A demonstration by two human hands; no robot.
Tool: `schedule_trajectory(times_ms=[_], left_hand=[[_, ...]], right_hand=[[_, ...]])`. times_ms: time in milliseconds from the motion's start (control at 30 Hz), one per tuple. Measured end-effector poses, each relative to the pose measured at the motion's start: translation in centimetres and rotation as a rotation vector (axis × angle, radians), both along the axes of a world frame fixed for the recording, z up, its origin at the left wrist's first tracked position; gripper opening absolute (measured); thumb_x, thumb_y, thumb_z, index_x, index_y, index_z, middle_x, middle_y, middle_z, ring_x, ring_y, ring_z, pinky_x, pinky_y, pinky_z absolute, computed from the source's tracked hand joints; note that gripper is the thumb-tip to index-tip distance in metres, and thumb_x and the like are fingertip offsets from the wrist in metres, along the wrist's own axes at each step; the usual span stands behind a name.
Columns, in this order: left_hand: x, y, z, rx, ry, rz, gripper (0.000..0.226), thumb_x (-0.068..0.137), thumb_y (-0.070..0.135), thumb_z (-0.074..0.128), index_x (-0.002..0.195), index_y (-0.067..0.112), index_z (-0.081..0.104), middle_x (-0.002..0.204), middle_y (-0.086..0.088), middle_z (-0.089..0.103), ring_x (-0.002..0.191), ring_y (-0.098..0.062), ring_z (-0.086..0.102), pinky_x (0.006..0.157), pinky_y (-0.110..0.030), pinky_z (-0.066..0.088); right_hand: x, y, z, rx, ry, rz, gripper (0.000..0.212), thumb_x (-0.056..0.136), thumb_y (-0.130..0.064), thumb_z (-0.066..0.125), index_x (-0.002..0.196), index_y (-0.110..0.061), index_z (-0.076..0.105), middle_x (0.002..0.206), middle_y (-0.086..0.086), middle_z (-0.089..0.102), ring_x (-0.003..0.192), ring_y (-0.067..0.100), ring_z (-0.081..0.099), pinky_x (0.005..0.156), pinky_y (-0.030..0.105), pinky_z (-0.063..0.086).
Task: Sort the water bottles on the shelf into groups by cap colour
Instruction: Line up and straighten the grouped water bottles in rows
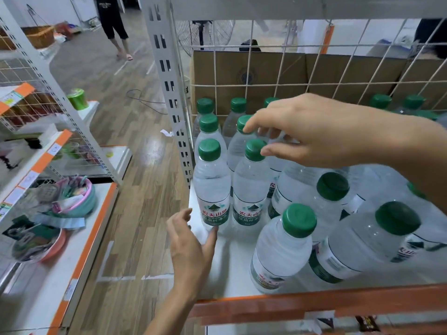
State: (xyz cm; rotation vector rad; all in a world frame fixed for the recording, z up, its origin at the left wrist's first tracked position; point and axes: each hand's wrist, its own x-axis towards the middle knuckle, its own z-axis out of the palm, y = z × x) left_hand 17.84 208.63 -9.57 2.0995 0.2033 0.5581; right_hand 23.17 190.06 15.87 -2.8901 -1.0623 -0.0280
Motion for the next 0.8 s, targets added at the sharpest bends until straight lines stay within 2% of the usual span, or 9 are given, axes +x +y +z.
schedule_trajectory(times_ms=[100,200,267,333,433,500,567,700,800], left_hand=[[-1.6,-0.4,1.1,-0.026,-0.102,0.010,0.037,0.079,0.016,0.072,0.108,0.014,0.050,0.102,0.003,0.049,0.091,-0.016,0.055,0.080,-0.031,0.047],[-3.2,-1.4,1.7,-0.036,-0.119,-0.192,0.022,0.079,0.032,0.059,0.100,0.026,0.055,0.096,0.015,0.059,0.090,-0.005,0.059,0.078,-0.025,0.050],[-4.4,-2.5,1.8,-0.093,-0.067,-0.363,0.029,0.080,0.033,0.056,0.108,0.026,0.057,0.105,0.015,0.061,0.101,-0.007,0.060,0.082,-0.031,0.052],[-5.3,-3.4,2.0,-0.160,-0.009,-0.529,0.043,0.082,0.034,0.055,0.123,0.021,0.053,0.120,0.011,0.060,0.114,-0.015,0.057,0.089,-0.038,0.049],[-6.0,-4.5,2.3,-0.154,0.057,-0.694,0.052,0.083,0.022,0.061,0.133,0.019,0.044,0.130,0.008,0.055,0.121,-0.017,0.053,0.096,-0.032,0.044],[-6.0,-5.1,2.2,-0.102,0.096,-0.691,0.058,0.079,0.010,0.067,0.130,0.027,0.045,0.126,0.017,0.056,0.118,-0.006,0.054,0.092,-0.021,0.044],[-6.0,-5.4,2.0,-0.066,0.129,-0.636,0.060,0.072,0.013,0.074,0.122,0.034,0.048,0.119,0.026,0.058,0.110,0.004,0.055,0.085,-0.011,0.042],[-6.0,-5.2,1.6,-0.115,0.160,-0.574,0.061,0.067,0.018,0.082,0.118,0.031,0.052,0.111,0.026,0.063,0.101,0.004,0.060,0.082,-0.011,0.044],[-6.0,-4.5,1.6,-0.116,0.155,-0.537,0.057,0.065,0.014,0.084,0.110,0.032,0.054,0.105,0.031,0.064,0.095,0.008,0.061,0.076,-0.007,0.043]], right_hand=[[-3.5,-1.4,0.8,0.123,-0.005,0.027,0.041,0.085,-0.043,0.040,0.119,-0.028,0.057,0.097,-0.009,0.063,0.084,0.008,0.059,0.079,0.034,0.052],[-6.7,-2.8,-0.4,0.198,0.030,0.041,0.037,0.087,-0.043,0.038,0.114,-0.031,0.060,0.089,-0.016,0.066,0.078,-0.002,0.060,0.070,0.022,0.053],[-7.8,-3.4,-1.5,0.217,0.051,0.034,0.038,0.086,-0.045,0.038,0.116,-0.033,0.058,0.094,-0.017,0.065,0.080,-0.003,0.058,0.070,0.015,0.047],[-8.3,-3.7,-2.1,0.220,0.058,0.041,0.036,0.090,-0.047,0.041,0.122,-0.036,0.053,0.107,-0.018,0.063,0.090,-0.001,0.057,0.072,0.009,0.041],[-8.8,-3.7,-2.7,0.092,0.080,0.065,0.041,0.088,-0.051,0.045,0.125,-0.036,0.041,0.119,-0.016,0.053,0.102,0.004,0.048,0.083,0.017,0.038],[-9.0,-3.0,-3.3,0.062,0.080,0.060,0.043,0.089,-0.049,0.049,0.127,-0.032,0.036,0.121,-0.011,0.050,0.104,0.009,0.047,0.089,0.025,0.037],[-8.9,-2.5,-4.3,0.110,0.039,0.033,0.042,0.091,-0.042,0.050,0.128,-0.029,0.036,0.121,-0.005,0.050,0.108,0.015,0.048,0.091,0.029,0.038],[-9.0,-1.6,-6.4,0.295,0.005,-0.003,0.041,0.091,-0.030,0.054,0.130,-0.028,0.041,0.119,-0.004,0.053,0.112,0.020,0.046,0.094,0.028,0.035],[-9.0,-0.7,-7.5,0.448,-0.006,-0.009,0.046,0.088,-0.026,0.059,0.132,-0.025,0.043,0.117,-0.005,0.056,0.102,0.017,0.047,0.087,0.024,0.034]])
